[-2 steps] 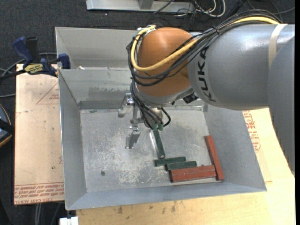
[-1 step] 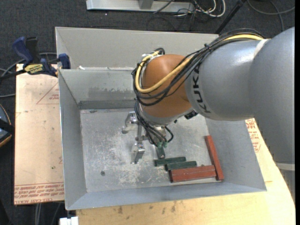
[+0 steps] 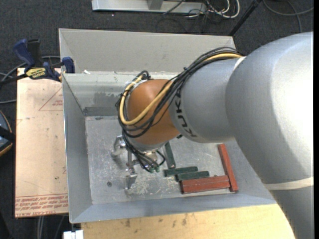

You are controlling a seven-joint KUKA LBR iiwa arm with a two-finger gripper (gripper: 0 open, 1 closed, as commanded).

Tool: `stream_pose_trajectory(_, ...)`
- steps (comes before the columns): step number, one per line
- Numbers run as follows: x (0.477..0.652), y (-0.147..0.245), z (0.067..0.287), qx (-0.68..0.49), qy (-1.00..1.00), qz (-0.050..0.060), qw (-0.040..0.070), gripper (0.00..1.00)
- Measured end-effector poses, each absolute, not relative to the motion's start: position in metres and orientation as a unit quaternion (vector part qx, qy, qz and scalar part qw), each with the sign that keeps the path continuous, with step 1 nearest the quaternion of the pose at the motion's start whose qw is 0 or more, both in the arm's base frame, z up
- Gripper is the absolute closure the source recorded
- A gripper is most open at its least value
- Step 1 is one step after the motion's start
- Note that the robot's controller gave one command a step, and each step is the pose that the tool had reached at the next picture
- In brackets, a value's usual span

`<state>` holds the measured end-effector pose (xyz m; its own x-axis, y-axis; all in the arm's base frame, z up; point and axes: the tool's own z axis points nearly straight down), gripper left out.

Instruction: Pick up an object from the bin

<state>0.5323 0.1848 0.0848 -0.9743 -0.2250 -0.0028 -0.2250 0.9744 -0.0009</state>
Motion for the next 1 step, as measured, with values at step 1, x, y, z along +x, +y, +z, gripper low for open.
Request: stream_pose_trajectory(1, 0.5503, 0.1715, 0.0839, -0.128, 0.992, 0.004, 0.001, 0.00)
